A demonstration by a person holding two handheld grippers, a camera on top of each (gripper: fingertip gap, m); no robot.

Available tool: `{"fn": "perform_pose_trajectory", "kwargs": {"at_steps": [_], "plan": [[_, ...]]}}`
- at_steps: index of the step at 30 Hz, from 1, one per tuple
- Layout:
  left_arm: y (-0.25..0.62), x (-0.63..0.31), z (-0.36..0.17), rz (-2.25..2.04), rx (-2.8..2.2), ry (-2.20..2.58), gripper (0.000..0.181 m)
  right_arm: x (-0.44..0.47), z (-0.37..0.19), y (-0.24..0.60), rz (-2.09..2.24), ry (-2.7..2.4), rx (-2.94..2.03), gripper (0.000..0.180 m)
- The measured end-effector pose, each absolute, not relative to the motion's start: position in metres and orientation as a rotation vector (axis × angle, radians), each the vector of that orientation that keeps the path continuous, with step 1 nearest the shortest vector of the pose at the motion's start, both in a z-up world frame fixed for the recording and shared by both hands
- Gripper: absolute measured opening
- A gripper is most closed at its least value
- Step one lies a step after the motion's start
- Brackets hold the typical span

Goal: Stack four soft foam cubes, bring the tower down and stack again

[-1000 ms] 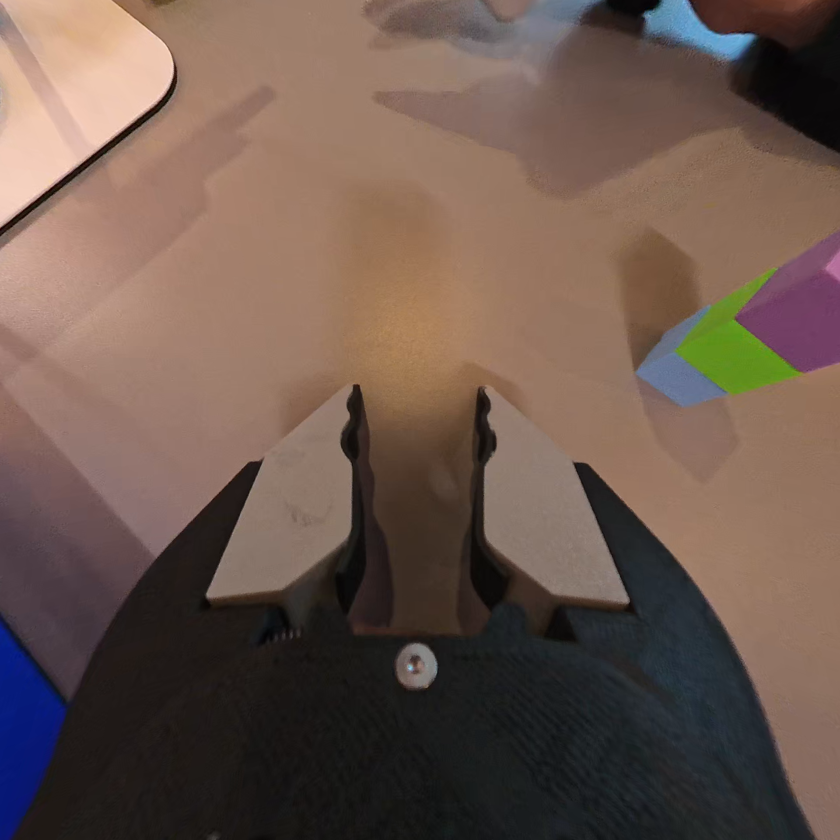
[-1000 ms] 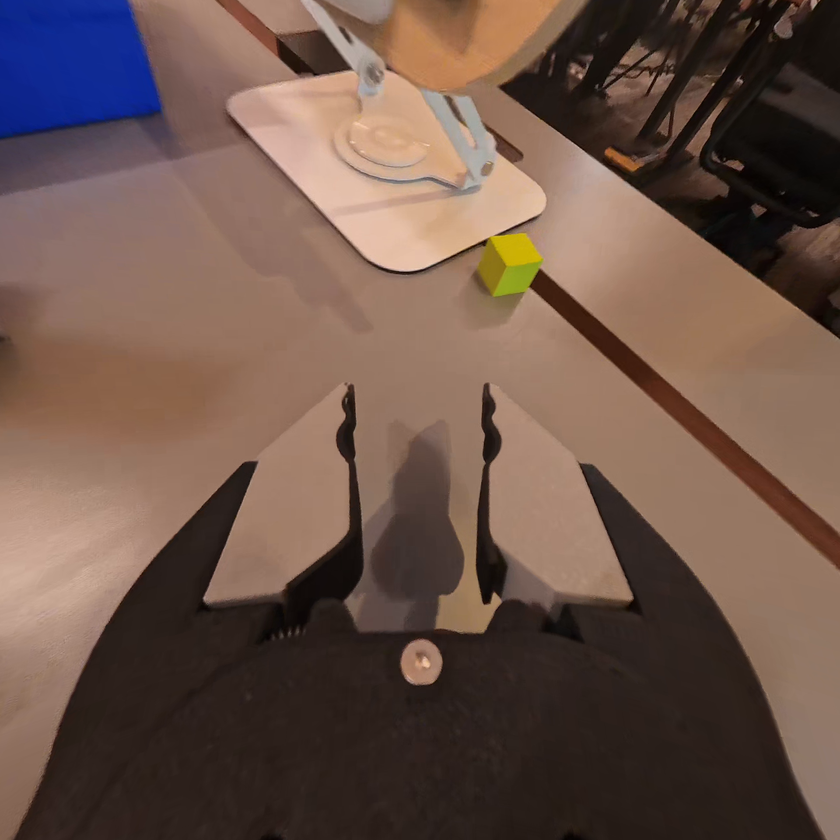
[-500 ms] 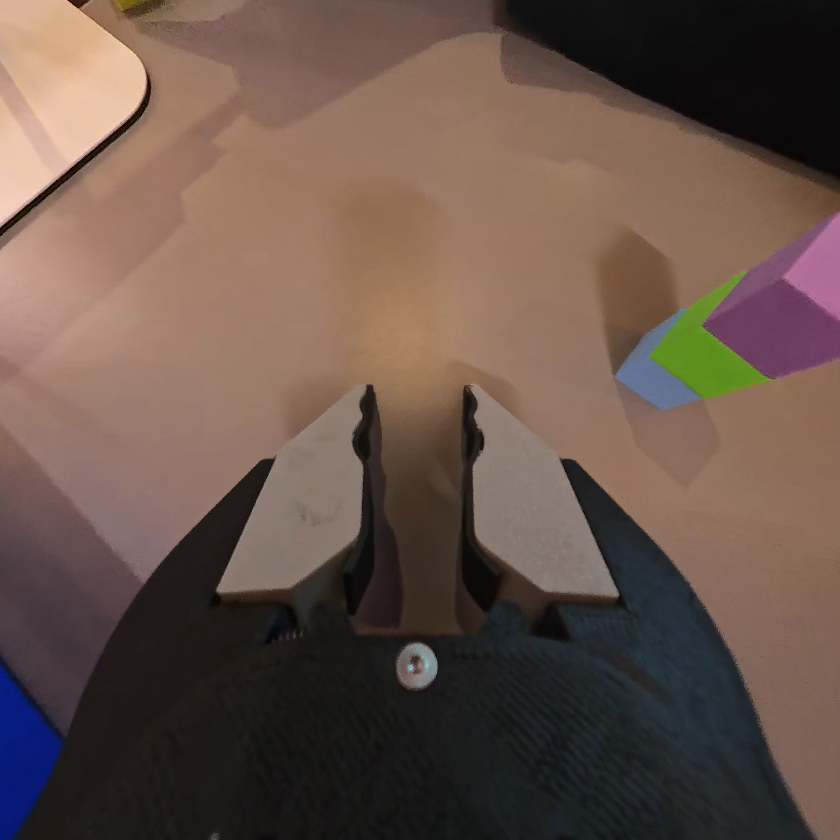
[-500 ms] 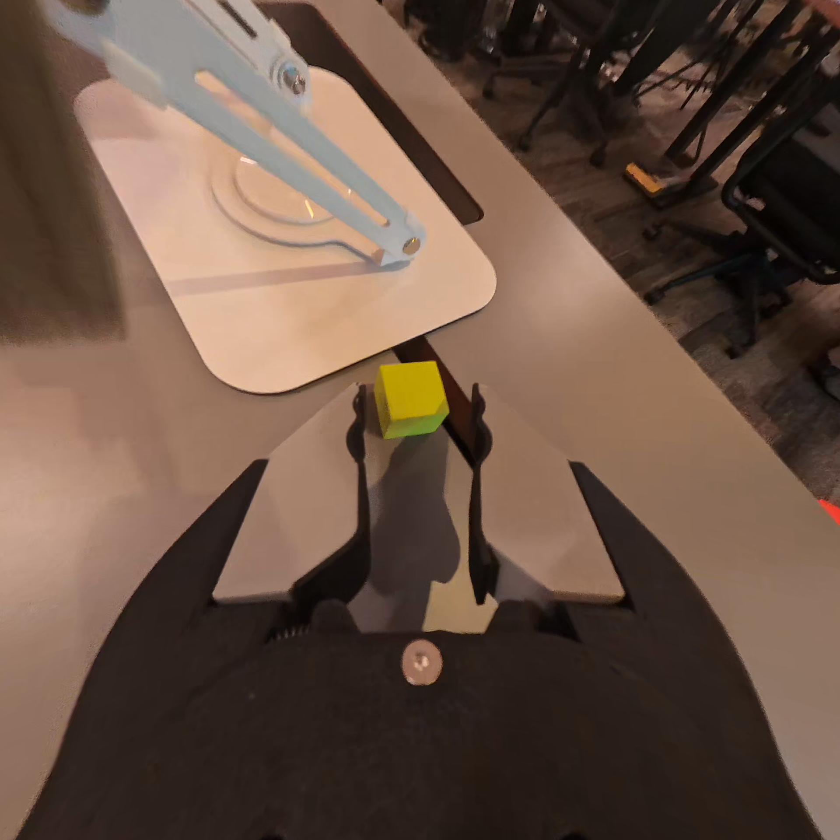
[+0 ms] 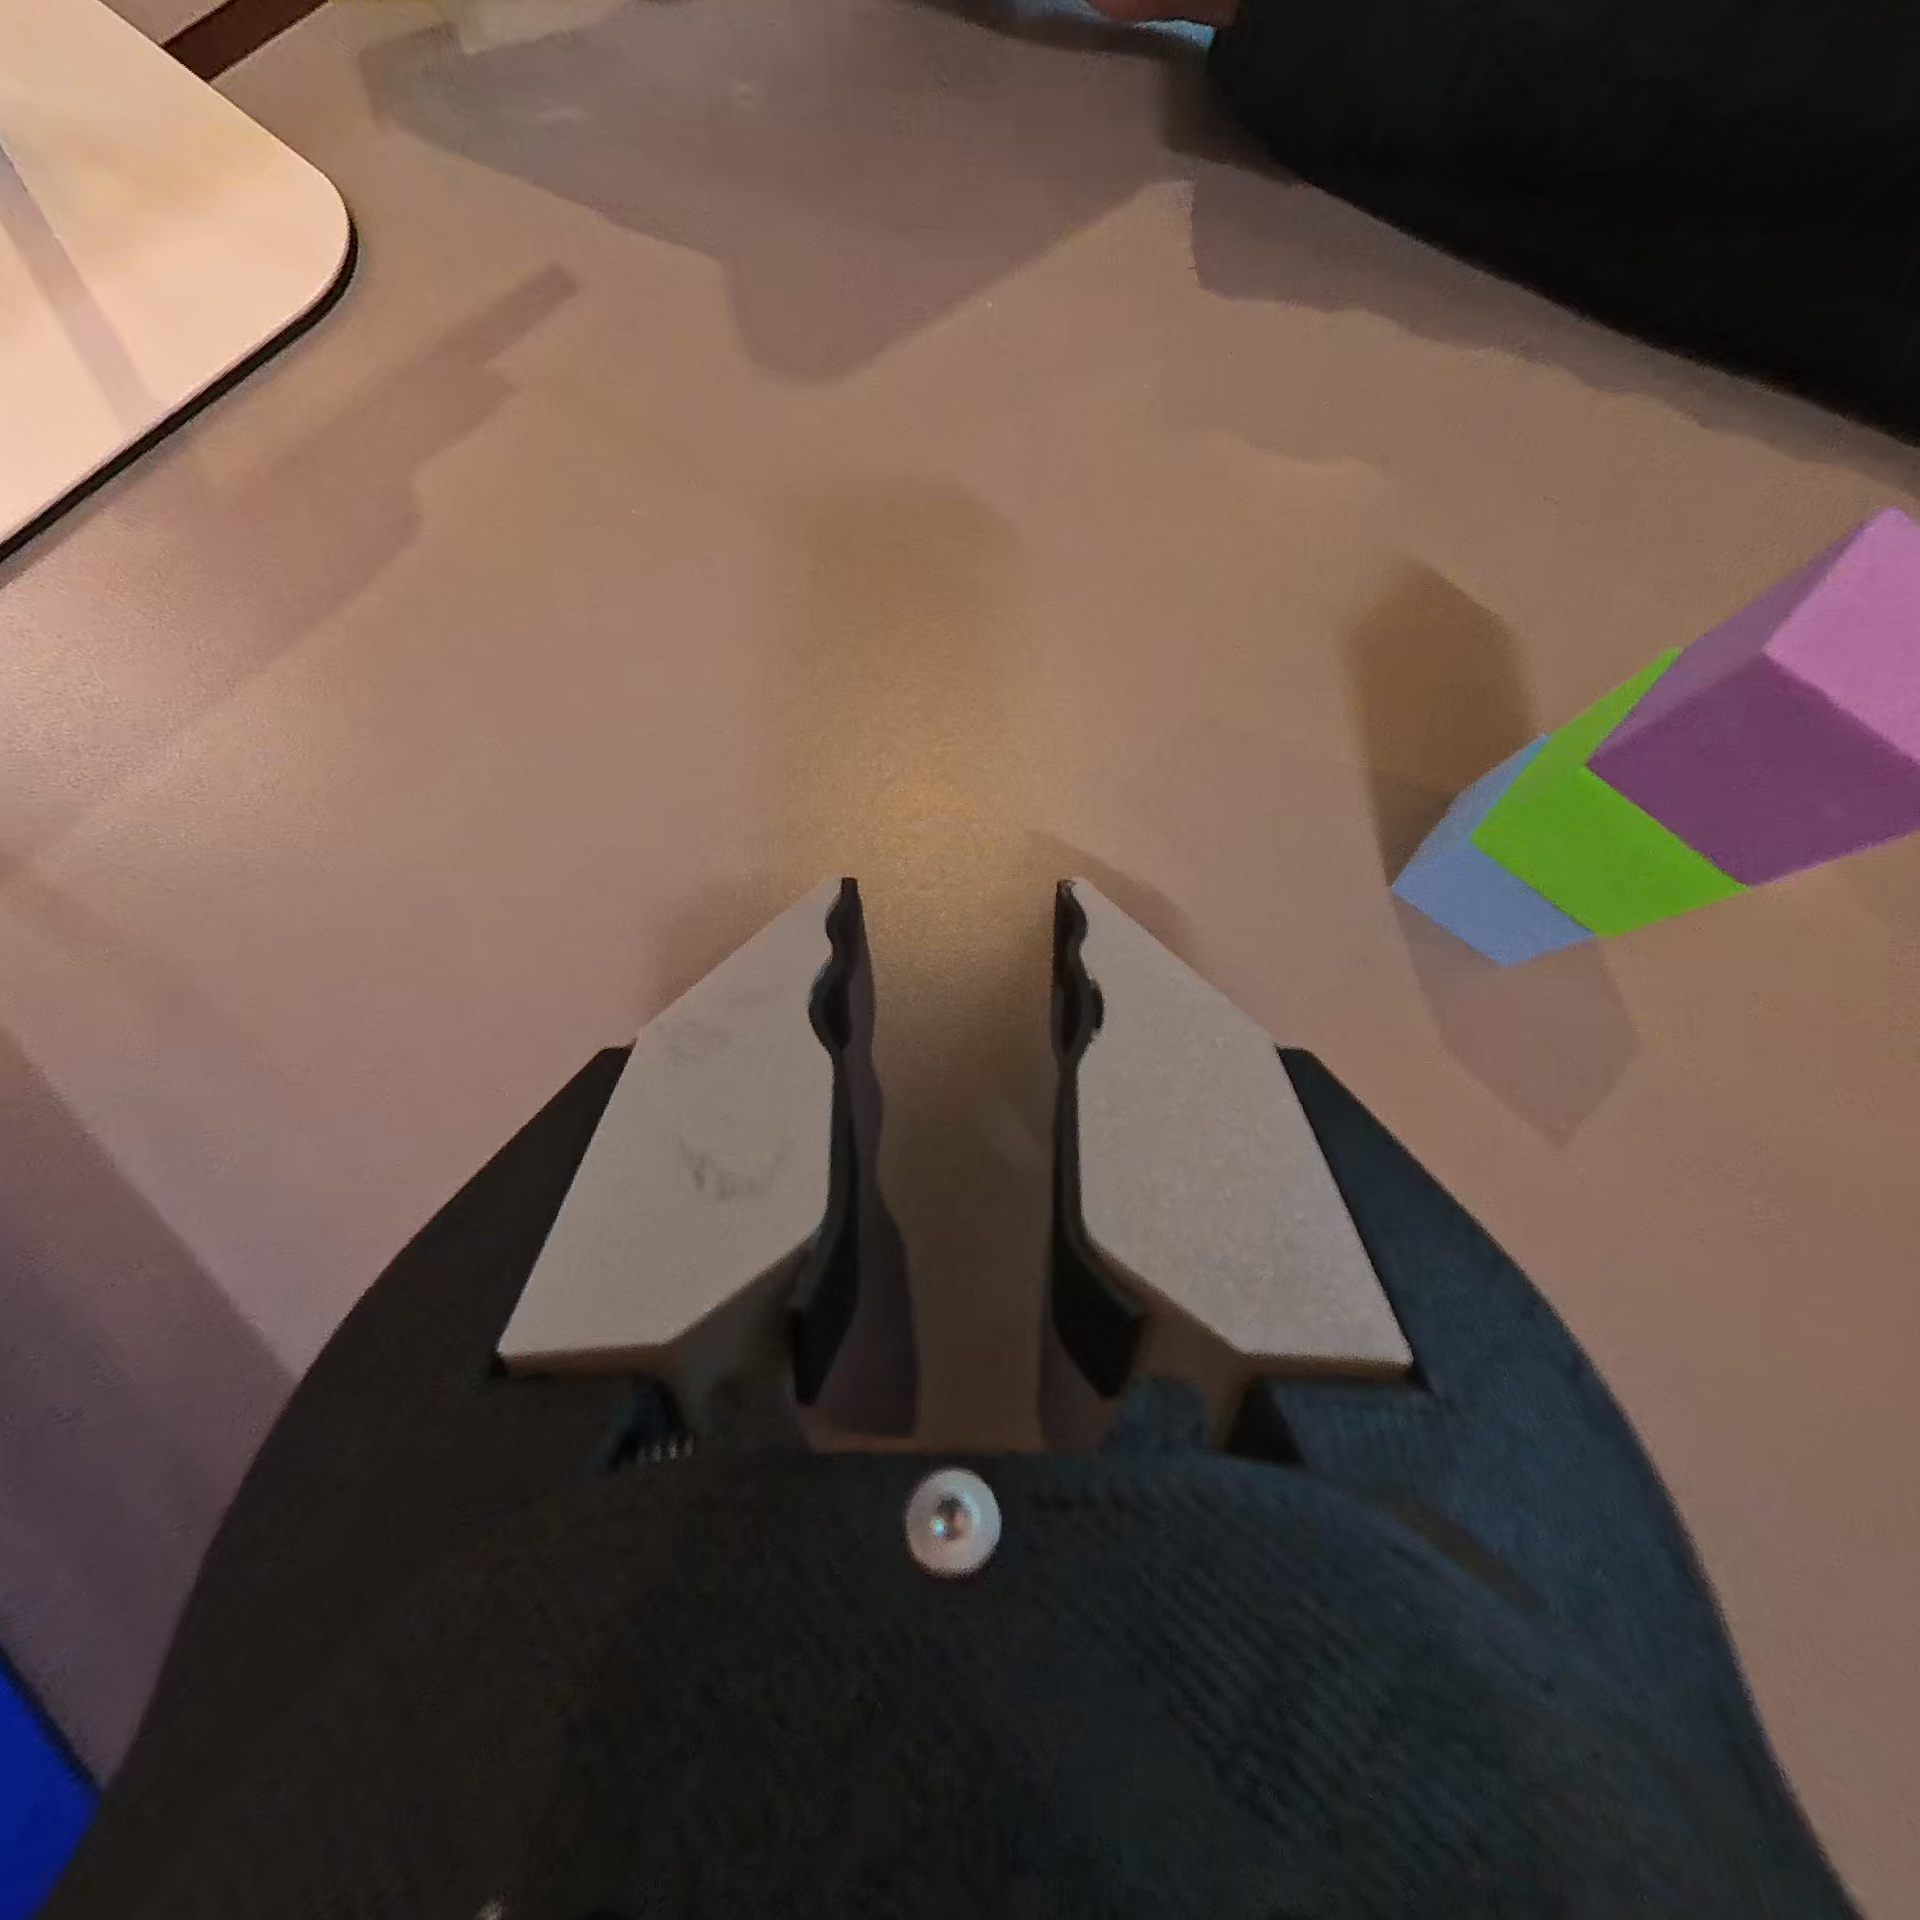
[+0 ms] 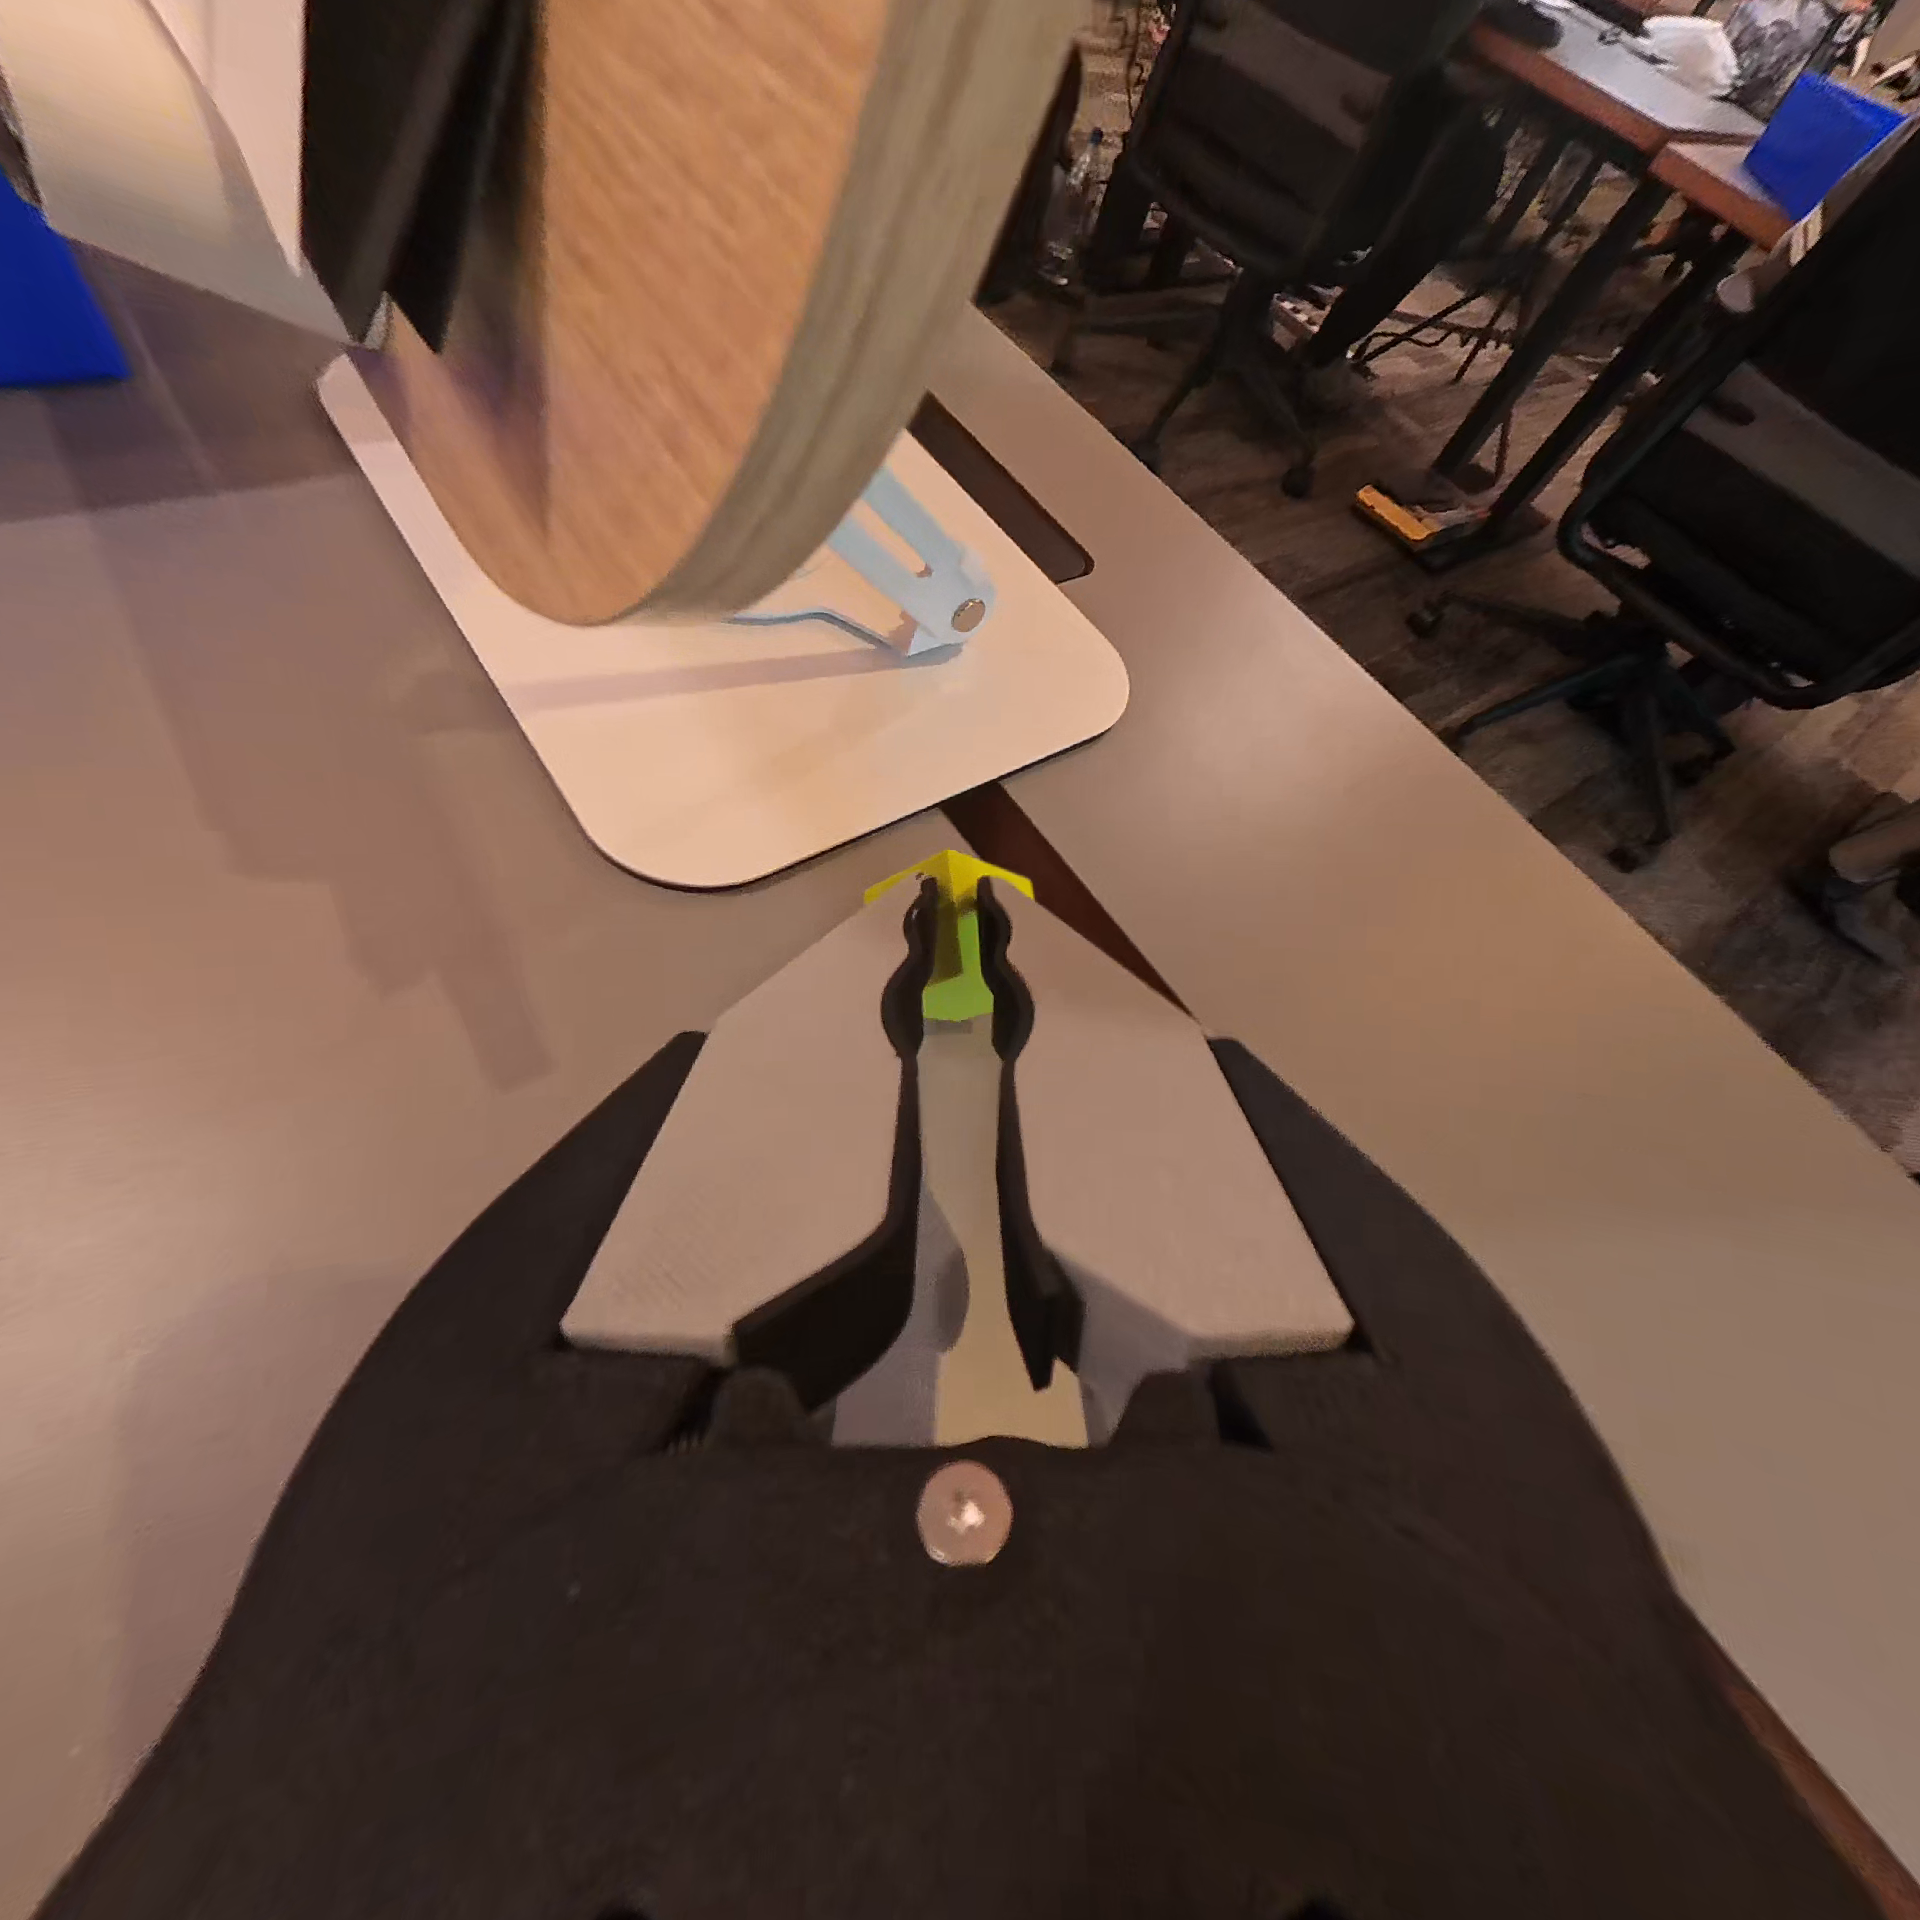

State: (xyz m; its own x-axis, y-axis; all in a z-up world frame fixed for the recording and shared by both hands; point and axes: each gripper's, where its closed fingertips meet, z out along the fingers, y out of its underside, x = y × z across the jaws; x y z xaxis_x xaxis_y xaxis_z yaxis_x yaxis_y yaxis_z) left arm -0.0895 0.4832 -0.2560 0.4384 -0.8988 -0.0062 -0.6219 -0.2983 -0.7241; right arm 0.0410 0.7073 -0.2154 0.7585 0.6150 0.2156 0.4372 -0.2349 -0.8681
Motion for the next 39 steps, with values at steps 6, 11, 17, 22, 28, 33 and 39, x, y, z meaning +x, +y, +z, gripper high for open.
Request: {"fn": "perform_pose_trajectory", "kwargs": {"at_steps": [6,11,17,22,28,33,39], "plan": [[0.483,-0.089,-0.256,-0.533,-2.032,1.28,0.036,0.042,-0.21,0.704,0.275,-0.778,-1.861,0.004],[0.483,-0.089,-0.256,-0.543,-2.028,1.283,0.036,0.042,-0.211,0.7,0.262,-0.78,-1.866,0.003],[0.483,-0.089,-0.256,-0.545,-2.025,1.284,0.036,0.041,-0.202,0.676,0.274,-0.731,-1.829,0.004],[0.483,-0.089,-0.256,-0.547,-2.021,1.281,0.036,0.04,-0.191,0.627,0.363,-0.647,-1.799,0.003],[0.483,-0.089,-0.256,-0.553,-2.017,1.275,0.036,0.041,-0.191,0.56,0.426,-0.582,-1.823,0.003],[0.483,-0.089,-0.256,-0.551,-2.016,1.271,0.036,0.04,-0.194,0.512,0.436,-0.565,-1.847,0.003],[0.483,-0.089,-0.256,-0.548,-2.018,1.26,0.036,0.035,-0.204,0.474,0.508,-0.584,-1.919,0.004]]}}
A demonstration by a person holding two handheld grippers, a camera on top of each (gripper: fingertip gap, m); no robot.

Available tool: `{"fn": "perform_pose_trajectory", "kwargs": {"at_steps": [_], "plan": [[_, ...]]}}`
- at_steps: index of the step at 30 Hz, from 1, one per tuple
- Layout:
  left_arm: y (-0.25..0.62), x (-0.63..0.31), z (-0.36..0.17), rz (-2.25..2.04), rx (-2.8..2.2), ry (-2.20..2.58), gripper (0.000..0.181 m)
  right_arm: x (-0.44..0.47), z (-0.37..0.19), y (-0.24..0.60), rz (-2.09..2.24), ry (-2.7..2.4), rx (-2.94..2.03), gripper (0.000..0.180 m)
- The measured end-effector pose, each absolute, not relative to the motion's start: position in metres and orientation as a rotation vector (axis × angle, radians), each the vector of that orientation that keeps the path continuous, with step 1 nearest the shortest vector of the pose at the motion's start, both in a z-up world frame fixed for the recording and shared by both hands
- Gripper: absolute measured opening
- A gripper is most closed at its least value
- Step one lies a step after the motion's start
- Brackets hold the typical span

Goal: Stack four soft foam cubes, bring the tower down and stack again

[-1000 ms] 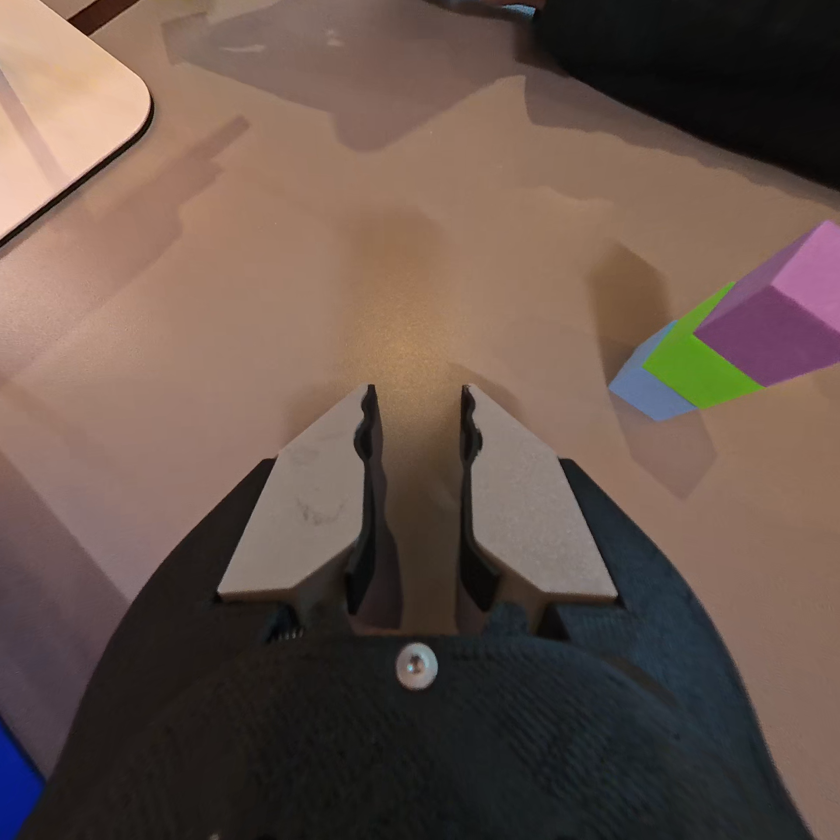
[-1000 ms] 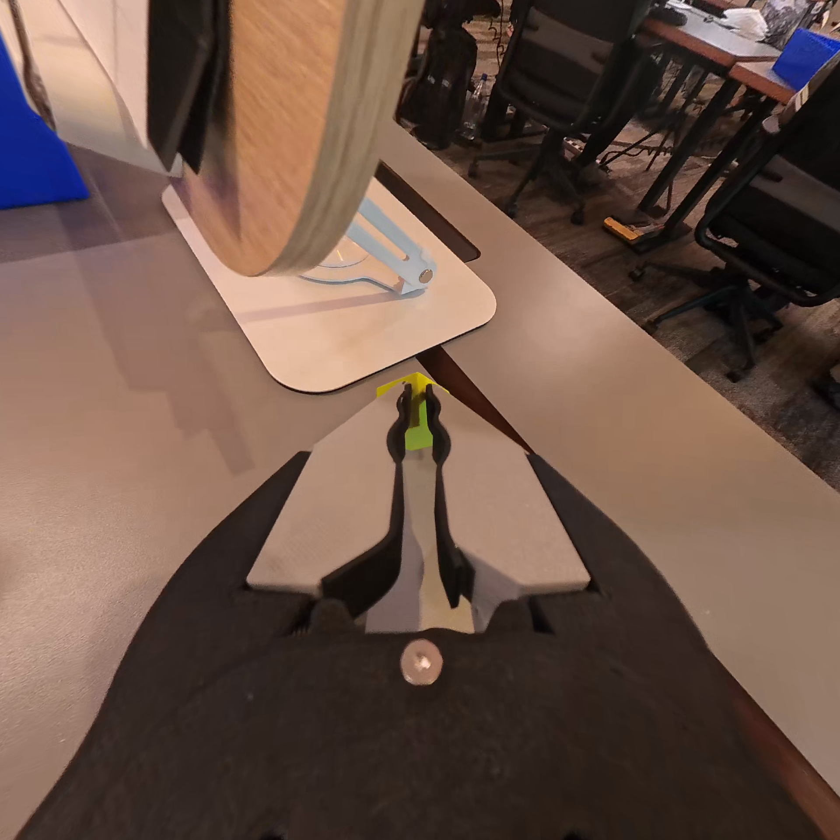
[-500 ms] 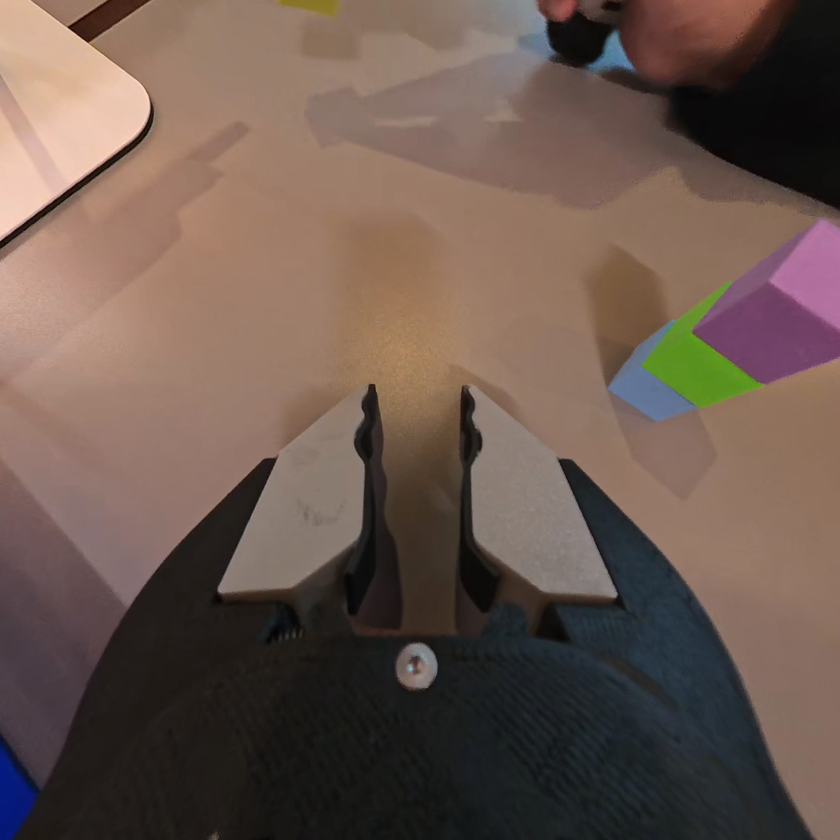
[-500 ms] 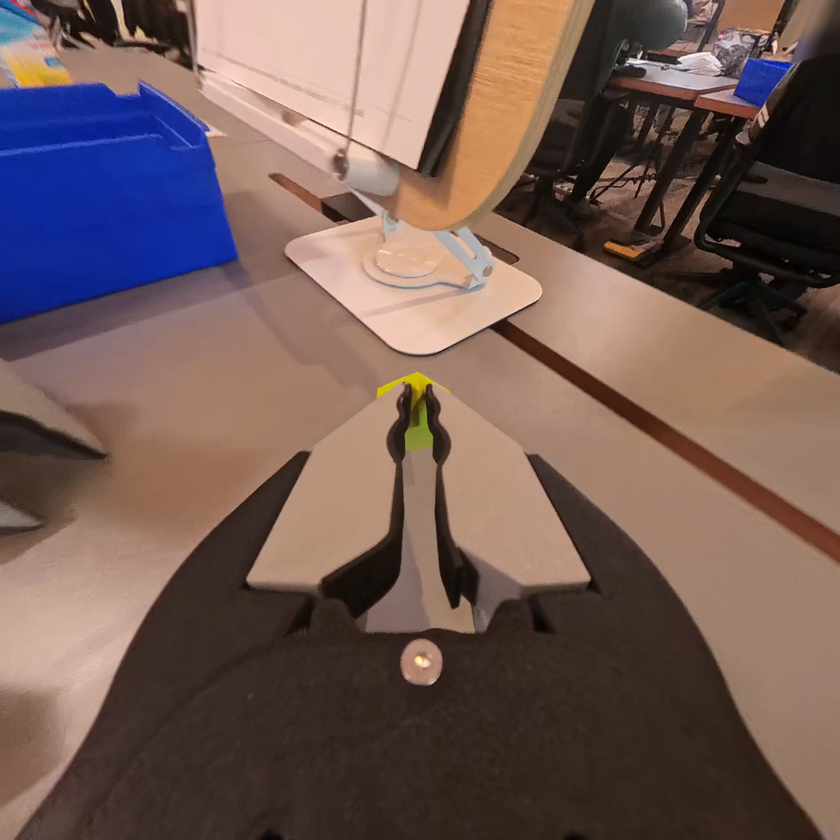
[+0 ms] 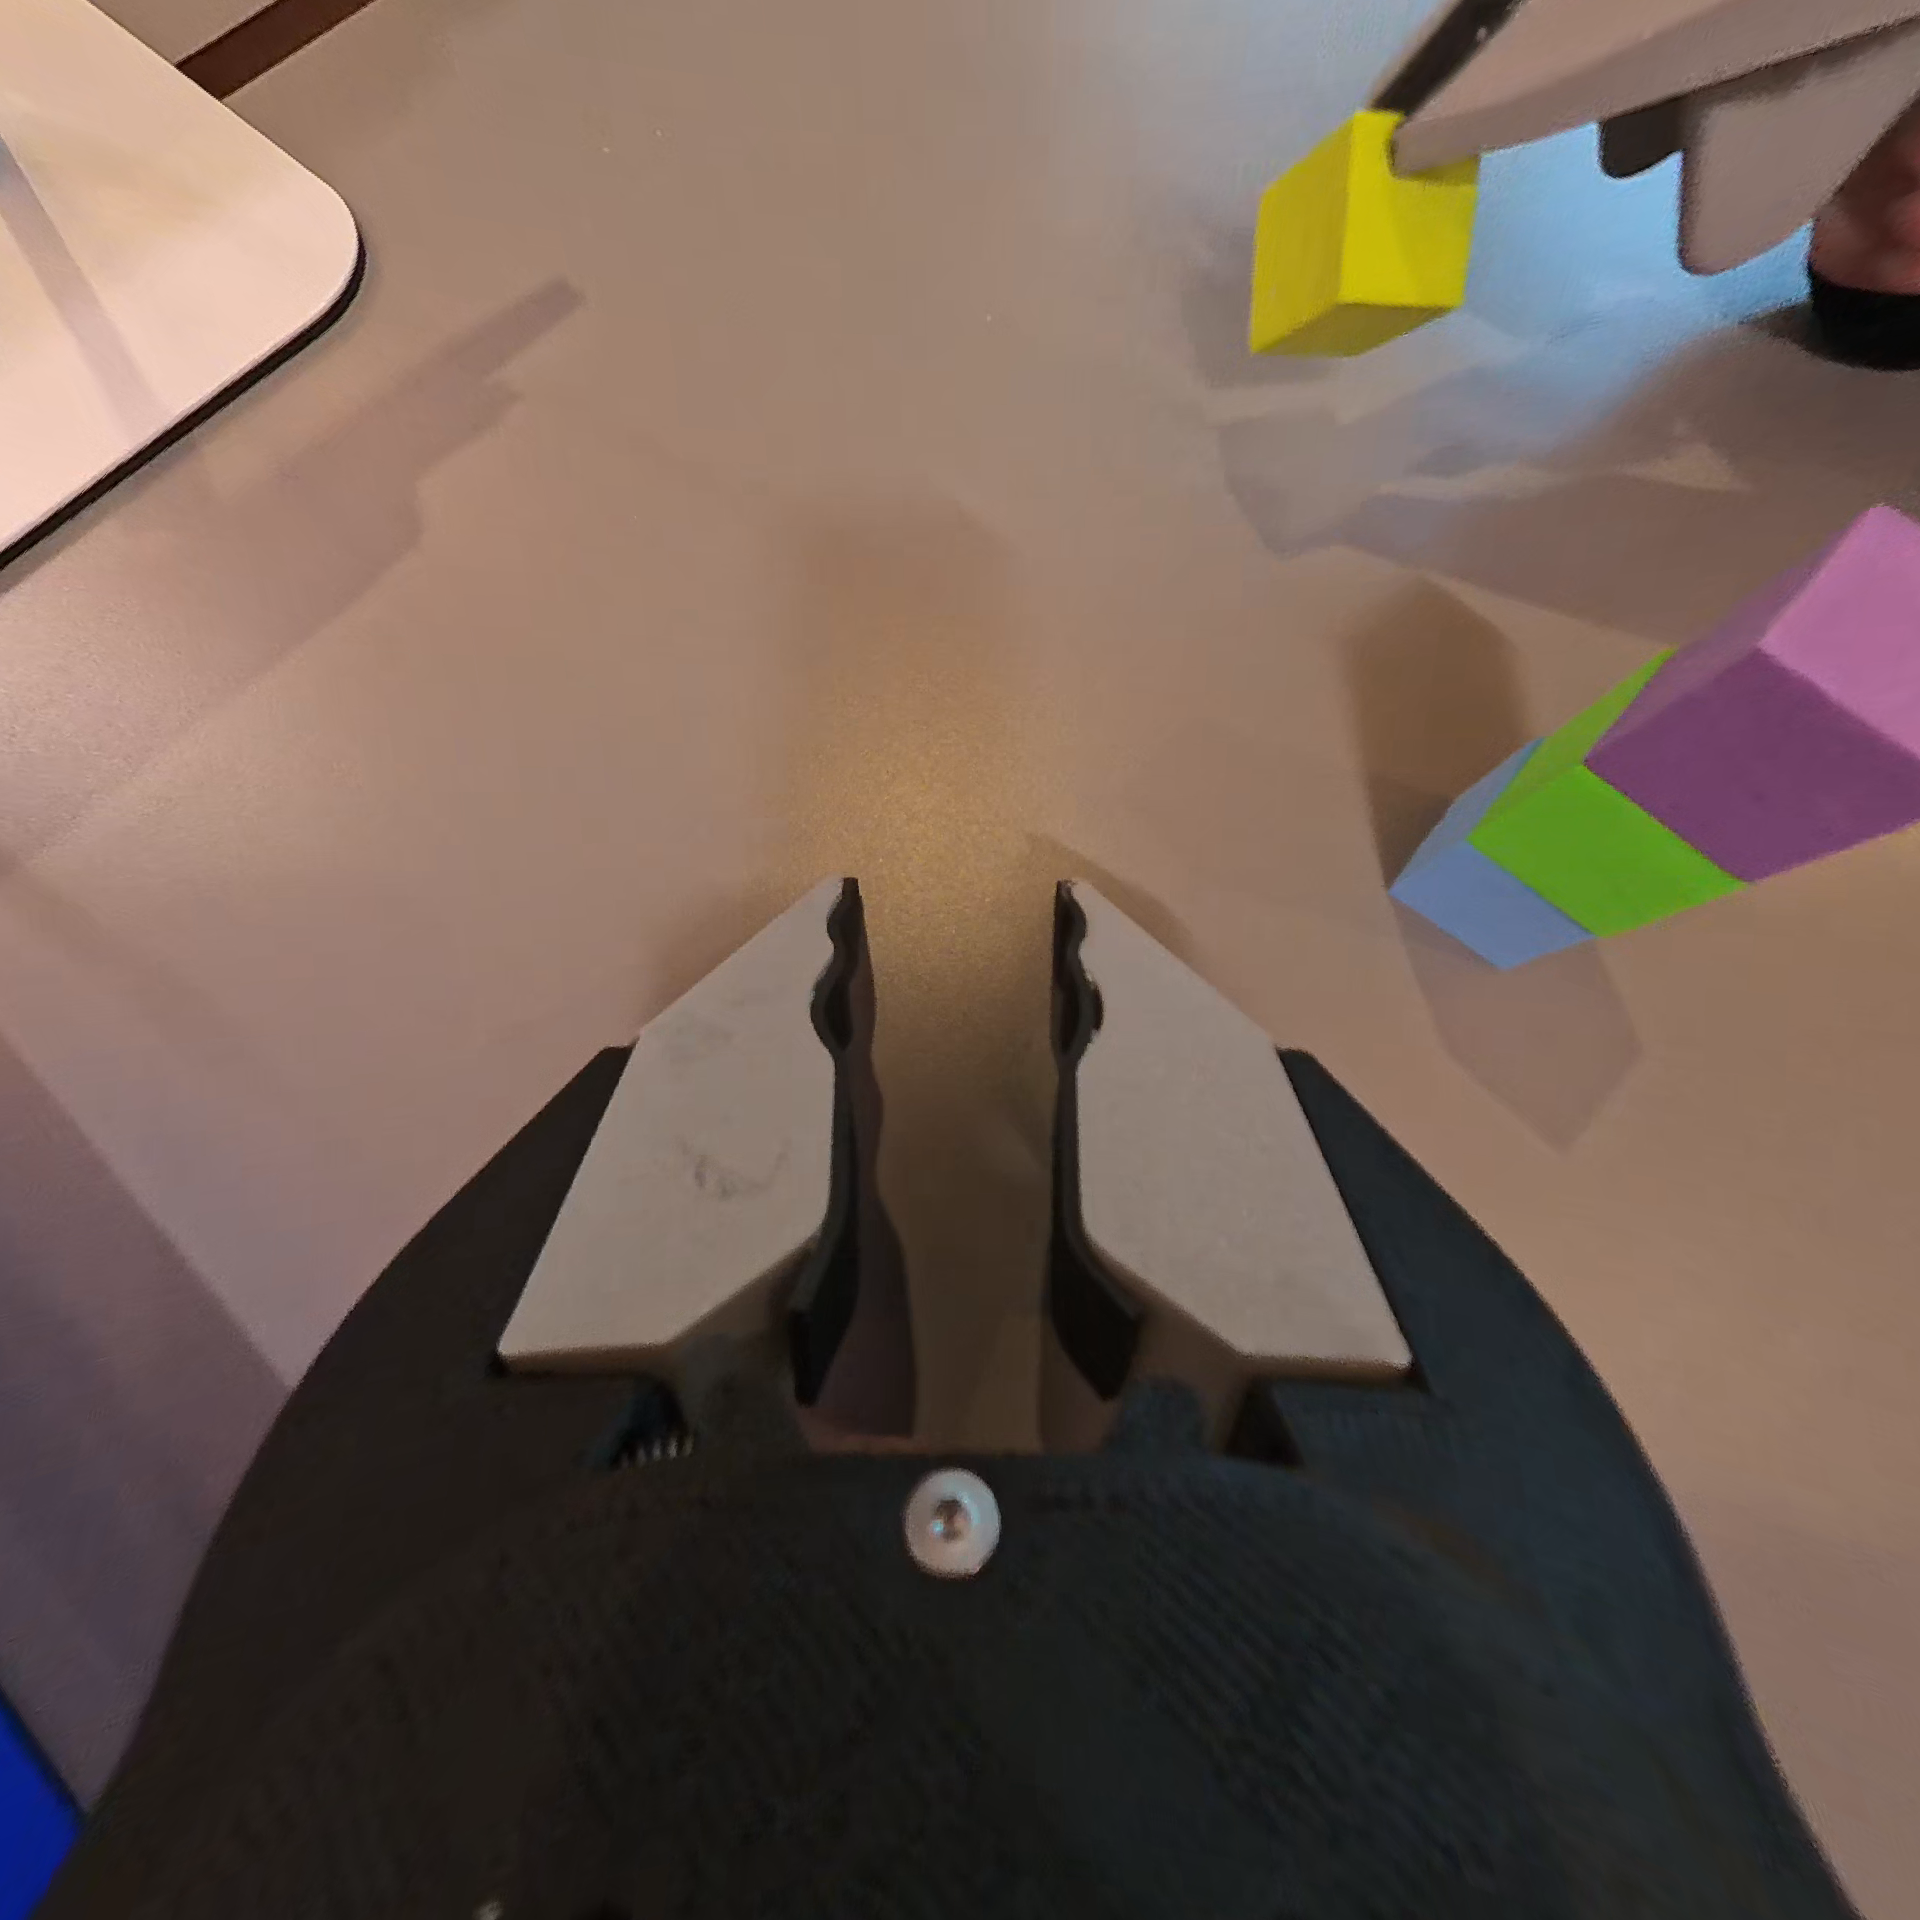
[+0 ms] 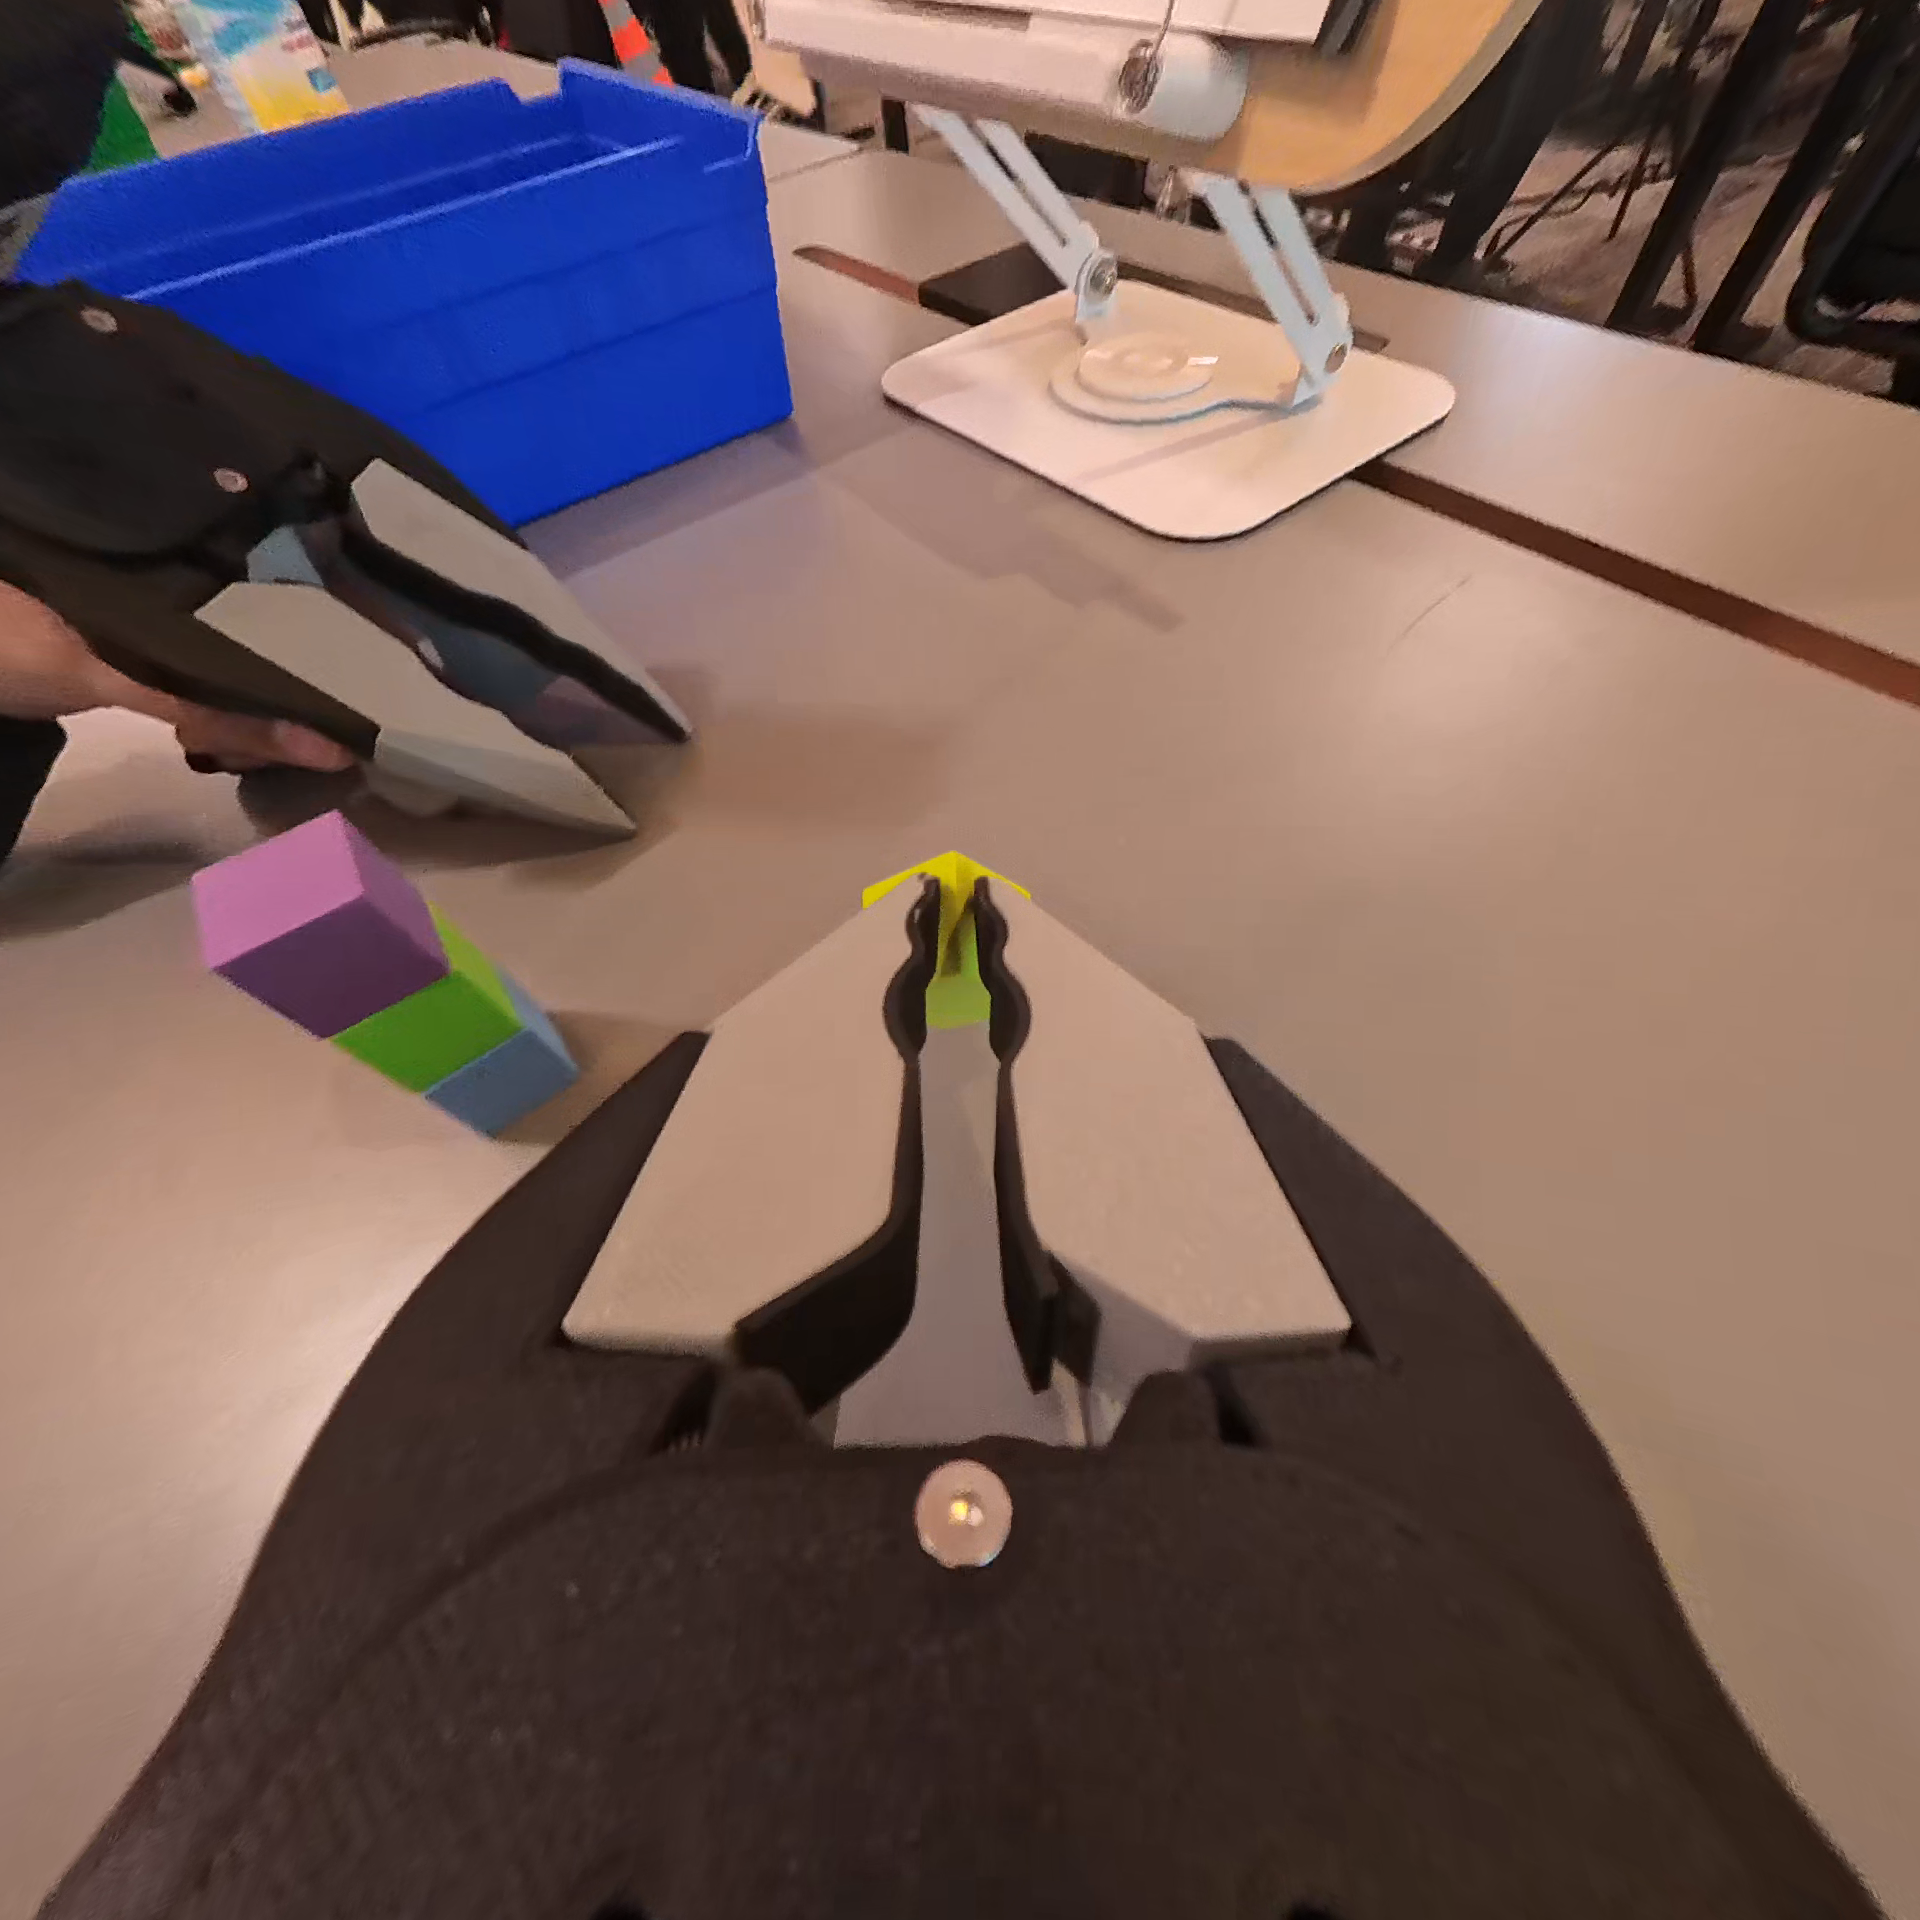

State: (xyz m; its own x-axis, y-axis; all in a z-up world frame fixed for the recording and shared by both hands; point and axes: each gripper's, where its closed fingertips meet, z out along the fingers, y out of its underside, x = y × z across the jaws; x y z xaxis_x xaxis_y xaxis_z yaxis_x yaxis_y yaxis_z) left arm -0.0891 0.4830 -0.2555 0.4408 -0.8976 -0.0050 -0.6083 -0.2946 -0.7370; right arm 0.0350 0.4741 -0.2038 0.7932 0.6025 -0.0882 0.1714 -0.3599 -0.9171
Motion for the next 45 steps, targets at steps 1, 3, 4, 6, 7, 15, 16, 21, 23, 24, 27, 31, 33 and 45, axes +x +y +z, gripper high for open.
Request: {"fn": "perform_pose_trajectory", "kwargs": {"at_steps": [1,3,4,6,7,15,16,21,23,24,27,31,33,45], "plan": [[0.483,-0.089,-0.256,-0.546,-2.018,1.259,0.036,0.035,-0.206,0.472,0.507,-0.591,-1.933,0.004],[0.483,-0.089,-0.255,-0.546,-2.018,1.257,0.036,0.034,-0.212,0.47,0.5,-0.608,-1.968,0.004],[0.483,-0.089,-0.255,-0.546,-2.019,1.256,0.036,0.033,-0.215,0.47,0.498,-0.619,-1.984,0.004],[0.483,-0.089,-0.255,-0.546,-2.019,1.256,0.036,0.031,-0.221,0.471,0.492,-0.638,-2.021,0.004],[0.483,-0.089,-0.256,-0.546,-2.019,1.256,0.036,0.03,-0.224,0.471,0.489,-0.648,-2.034,0.005],[0.483,-0.089,-0.256,-0.549,-2.02,1.256,0.036,0.048,-0.23,0.479,0.402,-0.622,-2.074,0.02],[0.483,-0.089,-0.256,-0.549,-2.02,1.256,0.036,0.05,-0.23,0.479,0.402,-0.615,-2.076,0.025],[0.483,-0.089,-0.256,-0.548,-2.02,1.256,0.036,0.05,-0.223,0.479,0.444,-0.587,-2.043,0.024],[0.483,-0.089,-0.256,-0.547,-2.019,1.256,0.036,0.051,-0.222,0.479,0.438,-0.584,-2.038,0.024],[0.483,-0.089,-0.256,-0.547,-2.019,1.256,0.036,0.051,-0.221,0.479,0.436,-0.583,-2.036,0.024],[0.483,-0.089,-0.256,-0.545,-2.018,1.257,0.036,0.052,-0.218,0.478,0.428,-0.58,-2.025,0.024],[0.483,-0.089,-0.256,-0.545,-2.017,1.257,0.036,0.054,-0.213,0.477,0.416,-0.578,-2.007,0.025],[0.483,-0.089,-0.256,-0.545,-2.017,1.258,0.036,0.053,-0.211,0.476,0.431,-0.584,-1.999,0.027],[0.483,-0.089,-0.256,-0.546,-2.017,1.258,0.036,0.043,-0.239,0.471,0.384,-0.645,-2.129,0.042]]}}
